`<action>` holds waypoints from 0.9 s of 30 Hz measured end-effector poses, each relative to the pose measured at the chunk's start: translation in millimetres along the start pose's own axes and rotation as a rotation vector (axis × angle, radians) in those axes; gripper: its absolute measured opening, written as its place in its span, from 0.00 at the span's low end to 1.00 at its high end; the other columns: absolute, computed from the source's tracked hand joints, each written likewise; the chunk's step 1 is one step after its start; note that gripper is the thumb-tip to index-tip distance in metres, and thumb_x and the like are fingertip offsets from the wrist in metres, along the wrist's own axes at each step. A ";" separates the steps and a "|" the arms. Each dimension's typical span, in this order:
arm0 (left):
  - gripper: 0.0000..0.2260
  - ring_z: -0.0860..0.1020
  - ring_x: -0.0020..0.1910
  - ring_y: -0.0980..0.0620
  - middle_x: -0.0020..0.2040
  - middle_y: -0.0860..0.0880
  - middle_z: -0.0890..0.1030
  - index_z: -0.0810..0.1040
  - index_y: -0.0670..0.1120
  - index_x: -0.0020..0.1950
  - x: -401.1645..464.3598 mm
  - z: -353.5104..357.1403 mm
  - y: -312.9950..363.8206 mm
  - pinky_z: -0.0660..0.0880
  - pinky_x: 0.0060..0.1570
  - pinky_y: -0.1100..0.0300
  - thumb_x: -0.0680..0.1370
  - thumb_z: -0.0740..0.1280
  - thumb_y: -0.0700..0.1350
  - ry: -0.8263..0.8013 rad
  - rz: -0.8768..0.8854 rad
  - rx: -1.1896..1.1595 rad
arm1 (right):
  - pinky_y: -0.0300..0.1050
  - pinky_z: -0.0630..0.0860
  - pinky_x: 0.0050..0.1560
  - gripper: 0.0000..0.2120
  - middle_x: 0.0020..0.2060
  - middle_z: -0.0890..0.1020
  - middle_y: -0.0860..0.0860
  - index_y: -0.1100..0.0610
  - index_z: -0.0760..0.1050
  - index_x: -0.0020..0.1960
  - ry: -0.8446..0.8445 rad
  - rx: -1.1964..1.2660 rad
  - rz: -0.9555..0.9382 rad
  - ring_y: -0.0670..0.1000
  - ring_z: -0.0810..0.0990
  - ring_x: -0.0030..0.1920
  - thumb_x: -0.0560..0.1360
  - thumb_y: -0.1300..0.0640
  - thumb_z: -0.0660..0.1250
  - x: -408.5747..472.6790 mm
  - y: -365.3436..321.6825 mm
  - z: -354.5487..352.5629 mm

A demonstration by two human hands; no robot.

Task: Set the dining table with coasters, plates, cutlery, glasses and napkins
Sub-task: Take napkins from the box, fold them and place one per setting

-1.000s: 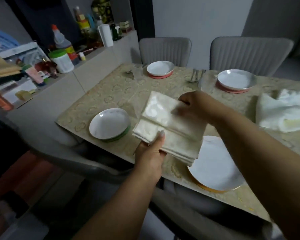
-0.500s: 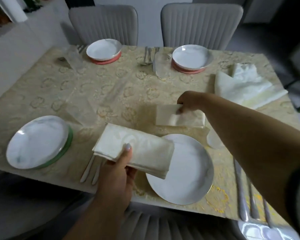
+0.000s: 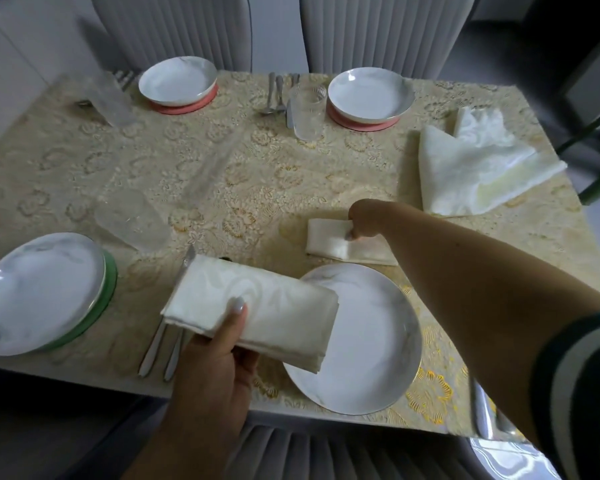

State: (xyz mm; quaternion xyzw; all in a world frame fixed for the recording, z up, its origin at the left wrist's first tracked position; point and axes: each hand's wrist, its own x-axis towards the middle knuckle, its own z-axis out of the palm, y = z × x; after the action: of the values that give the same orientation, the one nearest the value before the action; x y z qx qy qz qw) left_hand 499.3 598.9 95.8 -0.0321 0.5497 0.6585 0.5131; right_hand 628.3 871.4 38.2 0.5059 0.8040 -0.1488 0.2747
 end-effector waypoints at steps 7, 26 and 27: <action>0.11 0.84 0.49 0.51 0.51 0.48 0.85 0.80 0.46 0.54 -1.3 -0.4 -1.3 0.80 0.50 0.57 0.72 0.69 0.44 -0.008 -0.016 0.017 | 0.50 0.70 0.56 0.29 0.63 0.73 0.60 0.61 0.65 0.66 0.288 0.211 0.093 0.60 0.71 0.64 0.72 0.47 0.71 -13.2 -5.9 18.4; 0.14 0.83 0.52 0.50 0.53 0.47 0.84 0.79 0.45 0.58 -1.3 -4.7 -3.6 0.79 0.54 0.53 0.72 0.70 0.44 -0.031 -0.014 0.022 | 0.43 0.69 0.46 0.26 0.46 0.79 0.55 0.59 0.76 0.55 0.214 0.402 0.092 0.56 0.77 0.49 0.74 0.37 0.62 -10.9 -26.8 36.2; 0.15 0.83 0.52 0.50 0.53 0.47 0.84 0.79 0.45 0.58 -1.4 -5.4 -3.9 0.80 0.52 0.54 0.72 0.70 0.44 -0.036 -0.012 0.019 | 0.43 0.69 0.45 0.26 0.48 0.79 0.55 0.60 0.76 0.54 0.238 0.404 0.097 0.57 0.77 0.50 0.74 0.37 0.62 -13.3 -24.5 34.5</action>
State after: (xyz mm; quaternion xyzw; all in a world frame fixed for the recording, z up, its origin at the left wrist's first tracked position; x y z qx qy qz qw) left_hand 499.9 593.4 91.8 -0.0188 0.5464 0.6506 0.5271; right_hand 620.9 833.0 17.4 0.6026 0.7594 -0.2325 0.0780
